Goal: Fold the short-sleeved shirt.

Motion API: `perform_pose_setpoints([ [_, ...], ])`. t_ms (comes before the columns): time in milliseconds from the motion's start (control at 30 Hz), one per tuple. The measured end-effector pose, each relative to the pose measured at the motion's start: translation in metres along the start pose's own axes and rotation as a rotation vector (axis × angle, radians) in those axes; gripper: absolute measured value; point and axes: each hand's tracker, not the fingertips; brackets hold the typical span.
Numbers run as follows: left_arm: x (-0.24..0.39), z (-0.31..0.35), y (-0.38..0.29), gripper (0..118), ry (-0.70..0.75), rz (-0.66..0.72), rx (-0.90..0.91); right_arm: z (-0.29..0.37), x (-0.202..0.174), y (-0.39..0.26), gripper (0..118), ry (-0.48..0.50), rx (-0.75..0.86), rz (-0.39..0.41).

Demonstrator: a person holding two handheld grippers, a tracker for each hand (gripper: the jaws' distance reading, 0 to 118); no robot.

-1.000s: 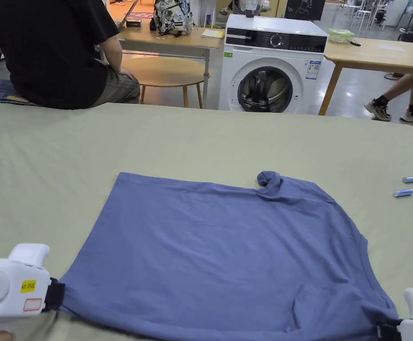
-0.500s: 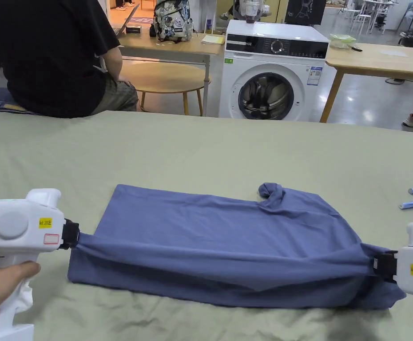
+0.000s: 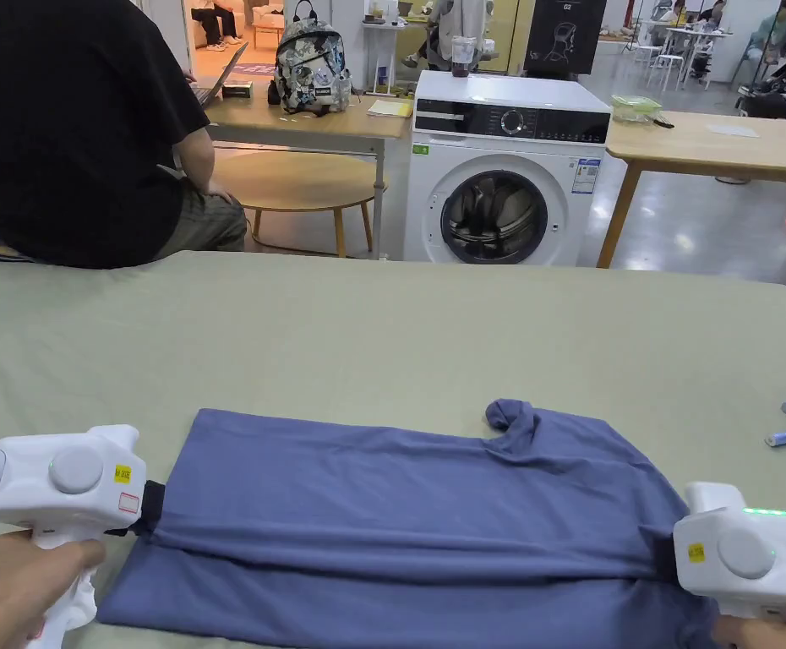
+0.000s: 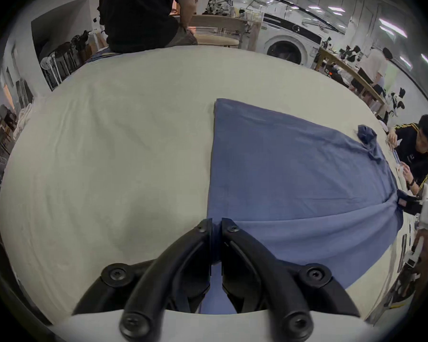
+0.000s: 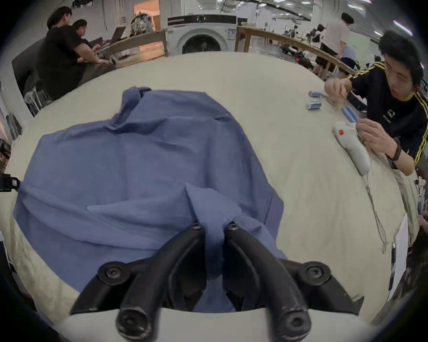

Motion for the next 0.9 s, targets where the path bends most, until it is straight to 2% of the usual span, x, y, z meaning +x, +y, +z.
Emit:
perform_pose_setpoints([
  [33,0.002,-0.002,0.001,1,0.001,0.007,0.0,-0.003,-0.001,0.0,12,-0.001,-0.004,0.008],
  [100,0.004,-0.006,0.0,5,0.008,0.001,-0.01,-0.005,-0.003,-0.001,26,-0.01,-0.009,0.023],
  [133,0.004,-0.007,0.0,10,0.01,-0.004,-0.012,0.0,-0.008,-0.002,37,-0.028,-0.001,0.037],
  [167,0.003,-0.006,0.0,16,0.012,-0.01,-0.009,0.003,-0.009,-0.002,56,-0.044,0.009,0.049],
  [200,0.004,-0.004,-0.001,23,0.019,-0.016,0.003,0.008,-0.01,-0.002,66,-0.055,0.023,0.054],
  [267,0.005,0.005,-0.001,27,0.02,-0.021,0.028,0.021,-0.015,0.0,68,-0.053,0.062,0.052],
  [433,0.016,0.04,-0.003,27,-0.044,-0.001,0.169,0.048,-0.027,0.002,67,-0.024,0.24,0.03],
  [500,0.025,0.055,-0.006,27,-0.037,-0.034,0.265,0.067,-0.036,-0.001,60,0.035,0.319,0.009],
  [567,0.037,0.07,-0.012,27,-0.045,-0.069,0.329,0.087,-0.05,-0.005,57,-0.005,0.398,-0.002],
  [600,0.043,0.079,-0.017,27,-0.051,-0.082,0.368,0.095,-0.057,-0.007,50,-0.006,0.437,-0.004],
  [667,0.054,0.095,-0.025,26,-0.059,-0.098,0.446,0.107,-0.068,-0.012,25,0.005,0.516,-0.022],
  [733,0.065,0.108,-0.034,11,-0.061,-0.1,0.513,0.12,-0.078,-0.018,16,0.01,0.572,-0.034],
  [767,0.069,0.114,-0.037,2,-0.072,-0.111,0.535,0.125,-0.082,-0.021,5,0.028,0.591,-0.038],
  [800,0.072,0.116,-0.04,0,-0.064,-0.113,0.56,0.139,-0.089,-0.025,0,0.042,0.606,-0.043],
  [900,0.077,0.125,-0.047,0,-0.063,-0.13,0.622,0.154,-0.103,-0.033,0,0.028,0.651,-0.049],
])
